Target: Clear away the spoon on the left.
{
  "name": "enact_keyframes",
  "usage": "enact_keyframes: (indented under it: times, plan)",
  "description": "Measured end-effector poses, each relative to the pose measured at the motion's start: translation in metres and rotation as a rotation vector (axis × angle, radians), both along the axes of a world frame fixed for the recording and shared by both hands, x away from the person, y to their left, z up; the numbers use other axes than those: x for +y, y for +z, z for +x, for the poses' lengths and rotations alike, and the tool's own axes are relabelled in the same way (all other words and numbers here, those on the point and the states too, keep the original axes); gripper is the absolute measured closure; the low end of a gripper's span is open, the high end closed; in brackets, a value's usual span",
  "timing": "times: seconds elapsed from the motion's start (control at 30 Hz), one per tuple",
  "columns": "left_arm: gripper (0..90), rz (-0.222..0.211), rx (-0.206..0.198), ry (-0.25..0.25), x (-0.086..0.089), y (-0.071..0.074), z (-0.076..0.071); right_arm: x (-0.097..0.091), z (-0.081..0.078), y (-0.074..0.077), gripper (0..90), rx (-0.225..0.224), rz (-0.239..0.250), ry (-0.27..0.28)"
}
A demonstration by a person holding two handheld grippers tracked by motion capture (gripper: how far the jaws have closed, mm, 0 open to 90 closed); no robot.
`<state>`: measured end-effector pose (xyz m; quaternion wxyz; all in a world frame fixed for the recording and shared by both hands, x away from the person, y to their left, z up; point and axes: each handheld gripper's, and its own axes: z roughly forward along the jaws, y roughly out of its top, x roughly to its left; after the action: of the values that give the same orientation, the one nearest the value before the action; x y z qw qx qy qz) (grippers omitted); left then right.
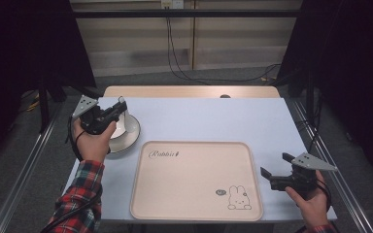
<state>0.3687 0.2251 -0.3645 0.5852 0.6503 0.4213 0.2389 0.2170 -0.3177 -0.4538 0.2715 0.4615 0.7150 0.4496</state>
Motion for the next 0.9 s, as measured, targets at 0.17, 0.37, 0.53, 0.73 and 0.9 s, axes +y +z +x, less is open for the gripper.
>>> enact_keyframes:
  times: [0.17, 0.37, 0.53, 0.73, 0.9]
  plan:
    - [85.7, 0.018, 0.016, -0.041, -0.007, 0.000, -0.004, 0.000, 0.000, 0.000, 1.8, 0.002, 0.000, 0.005]
    - [85.6, 0.014, 0.032, -0.076, -0.017, 0.000, -0.009, 0.001, 0.000, 0.000, 1.8, 0.000, 0.001, 0.007]
    - [85.7, 0.006, 0.037, -0.116, -0.023, -0.002, -0.013, 0.001, 0.000, 0.000, 1.8, -0.002, -0.002, 0.007]
    - [85.7, 0.000, 0.048, -0.146, -0.030, -0.002, -0.021, 0.001, 0.000, 0.000, 1.8, -0.004, 0.001, 0.005]
    - [85.7, 0.006, 0.051, -0.184, -0.034, -0.003, -0.024, 0.001, 0.000, 0.000, 1.8, -0.003, 0.001, 0.002]
